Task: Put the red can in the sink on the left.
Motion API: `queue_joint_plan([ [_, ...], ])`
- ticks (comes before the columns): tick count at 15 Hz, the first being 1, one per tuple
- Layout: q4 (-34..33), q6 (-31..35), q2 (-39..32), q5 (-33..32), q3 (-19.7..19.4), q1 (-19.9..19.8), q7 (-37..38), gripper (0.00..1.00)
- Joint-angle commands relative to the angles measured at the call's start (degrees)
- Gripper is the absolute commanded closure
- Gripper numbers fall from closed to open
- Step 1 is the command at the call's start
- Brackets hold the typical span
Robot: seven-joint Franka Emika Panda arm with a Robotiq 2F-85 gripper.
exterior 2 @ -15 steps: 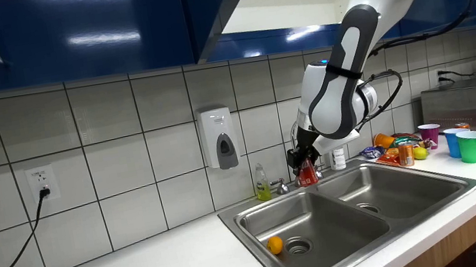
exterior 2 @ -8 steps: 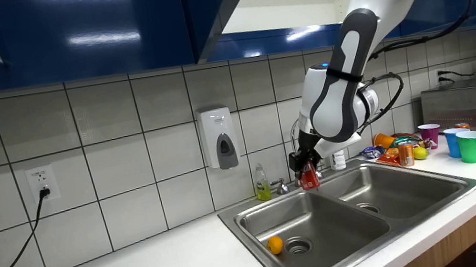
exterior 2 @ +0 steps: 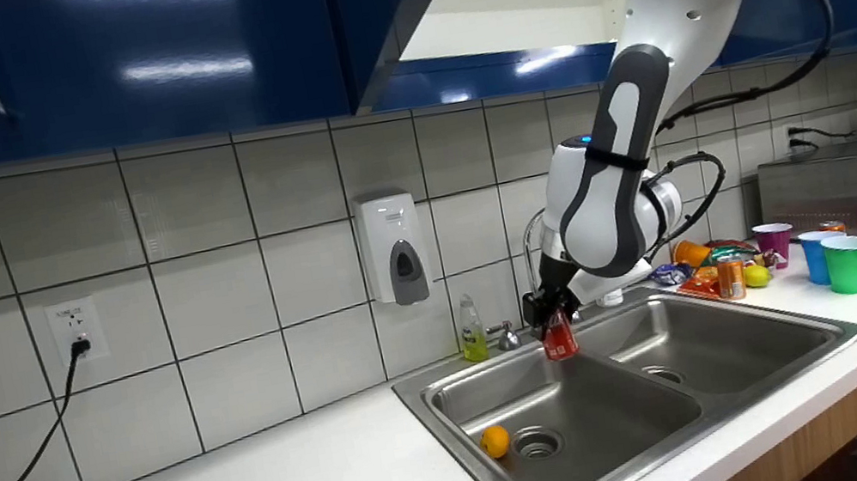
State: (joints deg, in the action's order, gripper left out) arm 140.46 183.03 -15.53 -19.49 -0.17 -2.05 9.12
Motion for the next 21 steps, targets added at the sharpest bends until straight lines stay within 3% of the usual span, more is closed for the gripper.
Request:
queue_joint_plan([
  [1,-1.5,2.5,-2.4,0.0,-1.5,1.2,0.7,0.62],
  [13,-4.7,8.7,-10.8,1.5,-9.4,8.9,0.8,0.62],
  [17,-5.8,12.3,-14.6,2.6,-10.1,9.4,0.7,0.62],
  [18,-5.8,12.8,-15.3,8.1,-7.8,8.1,-4.5,0.62],
  [21,-7.1,14.6,-18.4,12.6,-6.9,7.8,-6.2,0.62],
])
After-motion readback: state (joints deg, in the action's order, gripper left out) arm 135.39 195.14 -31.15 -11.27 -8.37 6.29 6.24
